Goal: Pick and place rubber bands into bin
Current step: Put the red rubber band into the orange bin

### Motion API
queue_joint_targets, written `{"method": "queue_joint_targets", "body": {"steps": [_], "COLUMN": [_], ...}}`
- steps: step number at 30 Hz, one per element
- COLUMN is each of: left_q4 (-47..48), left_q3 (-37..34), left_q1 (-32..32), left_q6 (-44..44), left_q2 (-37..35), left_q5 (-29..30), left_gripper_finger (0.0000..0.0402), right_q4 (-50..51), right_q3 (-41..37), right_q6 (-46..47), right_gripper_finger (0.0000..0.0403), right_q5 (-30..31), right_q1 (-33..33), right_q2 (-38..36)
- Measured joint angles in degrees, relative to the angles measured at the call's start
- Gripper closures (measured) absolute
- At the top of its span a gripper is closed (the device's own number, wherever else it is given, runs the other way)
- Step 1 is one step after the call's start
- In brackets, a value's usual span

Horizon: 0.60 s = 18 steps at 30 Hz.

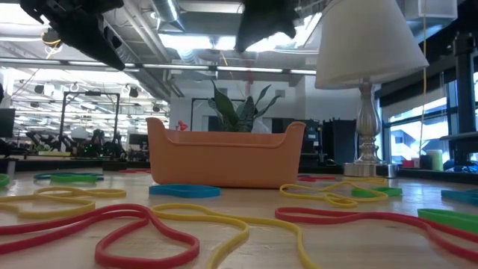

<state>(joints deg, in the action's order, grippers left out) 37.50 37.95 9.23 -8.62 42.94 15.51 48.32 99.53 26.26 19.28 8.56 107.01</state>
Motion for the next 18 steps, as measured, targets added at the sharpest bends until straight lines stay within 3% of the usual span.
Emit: {"method": "queue_joint_targets", "body": {"steps": [10, 18], "left_q4": [0.0, 0.0], "left_q3": [0.0, 0.0], "left_q1": [0.0, 0.0], "left_q6": [0.5, 1.9], "left_q2": [0.0, 0.0], "left_q5": [0.0, -0.3], "left_gripper_finger": [0.0398, 0.0398], "right_q4": [1.5, 4.7], "right_q3": [-0.1, -0.3], "right_q6": [5.8, 10.5], "right_gripper_finger": [0.0403, 0.0382], "right_q5": [-10.3, -11.4], "right_q1": [-2.0, -3.7], "right_q2": [10.6, 13.6]}}
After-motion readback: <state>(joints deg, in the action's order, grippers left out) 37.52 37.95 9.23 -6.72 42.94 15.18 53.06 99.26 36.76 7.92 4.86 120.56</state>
